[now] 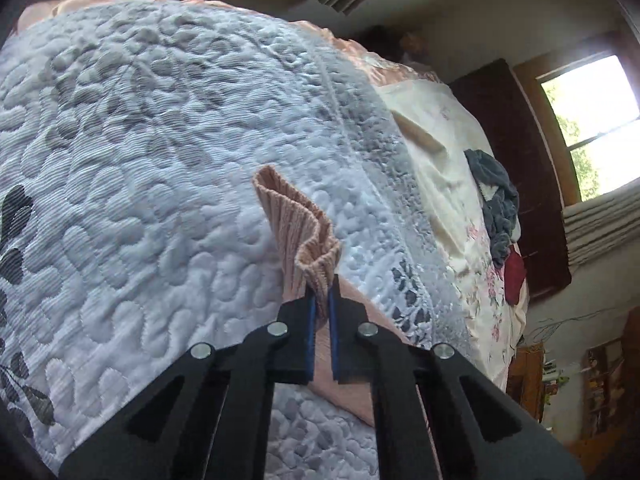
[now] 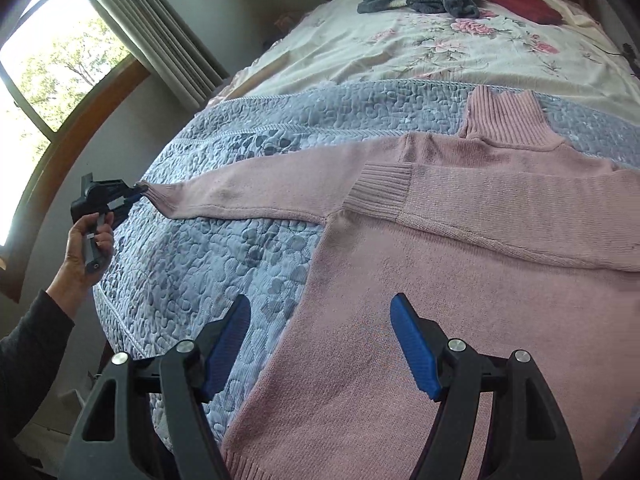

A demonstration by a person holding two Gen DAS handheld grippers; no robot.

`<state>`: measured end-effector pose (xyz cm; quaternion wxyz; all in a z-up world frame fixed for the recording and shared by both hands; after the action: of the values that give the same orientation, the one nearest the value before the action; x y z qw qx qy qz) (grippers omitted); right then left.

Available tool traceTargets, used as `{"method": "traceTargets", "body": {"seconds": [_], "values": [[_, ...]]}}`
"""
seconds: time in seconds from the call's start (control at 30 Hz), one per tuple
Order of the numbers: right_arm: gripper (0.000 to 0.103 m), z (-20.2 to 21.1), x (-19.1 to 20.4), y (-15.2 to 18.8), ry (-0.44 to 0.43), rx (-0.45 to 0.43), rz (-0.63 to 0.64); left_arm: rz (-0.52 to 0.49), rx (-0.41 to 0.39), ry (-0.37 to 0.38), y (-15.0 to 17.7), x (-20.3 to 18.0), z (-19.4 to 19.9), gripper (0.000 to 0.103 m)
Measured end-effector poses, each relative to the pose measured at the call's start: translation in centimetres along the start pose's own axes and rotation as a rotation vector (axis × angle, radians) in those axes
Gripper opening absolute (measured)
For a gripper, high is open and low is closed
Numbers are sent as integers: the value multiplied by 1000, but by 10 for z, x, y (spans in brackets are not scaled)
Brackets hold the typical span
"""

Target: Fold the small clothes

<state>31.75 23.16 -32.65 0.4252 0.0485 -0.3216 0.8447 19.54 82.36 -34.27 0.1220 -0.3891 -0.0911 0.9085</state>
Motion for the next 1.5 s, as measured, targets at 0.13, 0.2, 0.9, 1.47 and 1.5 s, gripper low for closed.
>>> {"method": "traceTargets", "body": {"seconds": [0.13,0.2,0.9,1.47,1.5], "values": [[73,13,-13,-5,-38,6,-81,-177,21,91,41,-87,10,3],[73,19,-21,-9,-49,4,-110,-243,42,131,64,-126,9,3],[77,-3,-190,-45,-307,61,-573,-715,468,77,354,-265,-187,3],[52,-171,-188,-86,-389,290,-647,-413,467,210,353,-171,-123,77],[52,-173,-186,-87,-389,289,-645,-395,473,223,354,-165,-118,77]]}}
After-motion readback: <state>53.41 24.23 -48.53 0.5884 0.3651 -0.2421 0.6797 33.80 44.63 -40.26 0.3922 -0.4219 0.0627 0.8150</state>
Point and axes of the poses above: each gripper's, at about its wrist camera, not at the fingertips, and z roughly against the way its jaws point, x to its left, y to its underside, the point moved 4 cm from there along -z, roughly the way its jaws point, and after that the axes turned 4 degrees about z, right-handed, at the moved point
